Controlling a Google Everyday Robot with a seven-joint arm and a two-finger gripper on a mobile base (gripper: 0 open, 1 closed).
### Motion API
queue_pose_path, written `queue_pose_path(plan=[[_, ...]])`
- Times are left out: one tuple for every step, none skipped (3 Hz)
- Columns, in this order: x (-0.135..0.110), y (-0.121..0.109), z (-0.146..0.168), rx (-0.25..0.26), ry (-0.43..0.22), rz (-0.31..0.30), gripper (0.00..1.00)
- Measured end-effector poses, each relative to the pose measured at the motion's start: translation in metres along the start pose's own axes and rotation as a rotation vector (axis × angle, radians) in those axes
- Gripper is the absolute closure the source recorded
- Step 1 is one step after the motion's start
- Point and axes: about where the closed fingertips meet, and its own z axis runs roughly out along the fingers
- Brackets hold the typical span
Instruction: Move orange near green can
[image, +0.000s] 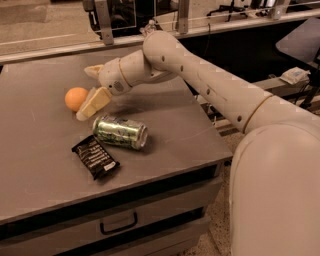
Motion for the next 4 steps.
queue_pose_path(plan=[[0.001,0.009,0.003,-0.029,-0.008,0.024,0.30],[0.002,0.014,-0.001,-0.031,-0.009,0.035,0.54],[0.007,0.012,-0.045,0.120,0.002,0.082,0.83],[0.015,0.012,-0.102,0.277,0.049,0.117,1.00]])
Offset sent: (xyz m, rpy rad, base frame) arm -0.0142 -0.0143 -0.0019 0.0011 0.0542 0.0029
